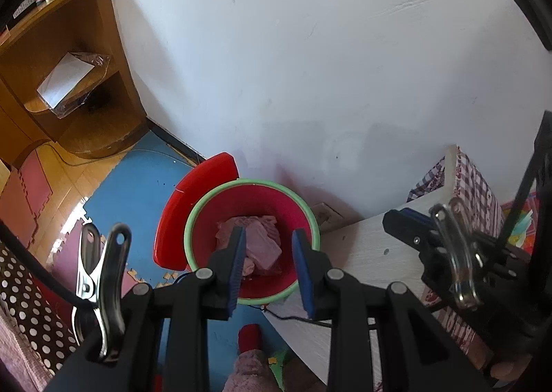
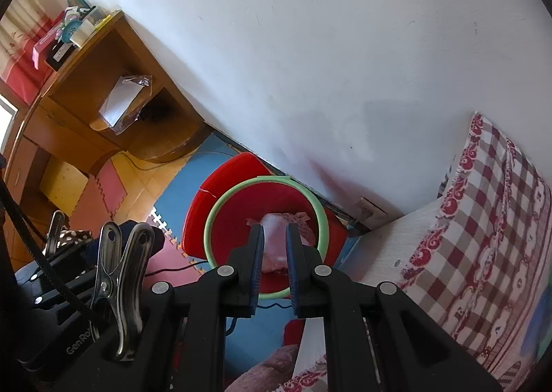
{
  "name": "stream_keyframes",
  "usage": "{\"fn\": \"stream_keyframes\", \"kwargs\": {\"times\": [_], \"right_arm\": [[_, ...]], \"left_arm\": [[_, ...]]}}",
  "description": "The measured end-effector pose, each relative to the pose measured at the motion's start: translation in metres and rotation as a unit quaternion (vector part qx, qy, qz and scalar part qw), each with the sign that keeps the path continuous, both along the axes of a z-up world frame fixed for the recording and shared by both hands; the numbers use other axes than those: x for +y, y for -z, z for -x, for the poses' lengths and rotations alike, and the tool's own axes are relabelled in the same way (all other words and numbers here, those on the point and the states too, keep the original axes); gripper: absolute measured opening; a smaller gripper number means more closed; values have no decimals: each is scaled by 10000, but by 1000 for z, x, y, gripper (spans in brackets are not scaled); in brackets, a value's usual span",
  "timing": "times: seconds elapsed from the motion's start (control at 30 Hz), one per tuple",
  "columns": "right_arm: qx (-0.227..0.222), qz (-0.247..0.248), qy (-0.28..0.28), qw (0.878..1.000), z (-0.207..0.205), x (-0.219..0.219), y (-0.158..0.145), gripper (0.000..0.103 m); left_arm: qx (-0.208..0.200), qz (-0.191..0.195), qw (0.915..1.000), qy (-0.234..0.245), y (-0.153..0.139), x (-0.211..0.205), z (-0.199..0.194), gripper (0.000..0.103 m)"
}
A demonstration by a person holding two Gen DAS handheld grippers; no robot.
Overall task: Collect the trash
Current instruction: 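Lift the white plastic tray and carry it over the red bucket, then open the left gripper over the red bucket to drop the tray, then move both grippers back over the trash on the bed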
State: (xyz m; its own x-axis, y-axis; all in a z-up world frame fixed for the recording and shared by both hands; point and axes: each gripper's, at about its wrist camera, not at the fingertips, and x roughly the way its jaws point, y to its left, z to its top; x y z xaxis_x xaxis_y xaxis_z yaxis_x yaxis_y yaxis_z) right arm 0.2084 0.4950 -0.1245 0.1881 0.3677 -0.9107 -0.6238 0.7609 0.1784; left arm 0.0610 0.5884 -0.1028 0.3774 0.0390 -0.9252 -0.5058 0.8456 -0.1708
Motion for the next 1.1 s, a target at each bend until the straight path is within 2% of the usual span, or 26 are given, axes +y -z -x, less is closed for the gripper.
{"fn": "stream_keyframes", "kwargs": {"times": [0.5, 0.87, 1.1], "right_arm": [[68, -222, 106, 9997, 16, -13, -11, 14], [62, -494, 106, 9987, 57, -30, -33, 14], [37, -625, 41, 9980, 79, -42, -48, 14]], "left_arm": [[-81, -16, 9998, 166, -12, -7, 10, 28], [-228, -79, 9992, 326, -34, -20, 31, 28], [-295, -146, 9991, 259, -50, -25, 50, 28]]}}
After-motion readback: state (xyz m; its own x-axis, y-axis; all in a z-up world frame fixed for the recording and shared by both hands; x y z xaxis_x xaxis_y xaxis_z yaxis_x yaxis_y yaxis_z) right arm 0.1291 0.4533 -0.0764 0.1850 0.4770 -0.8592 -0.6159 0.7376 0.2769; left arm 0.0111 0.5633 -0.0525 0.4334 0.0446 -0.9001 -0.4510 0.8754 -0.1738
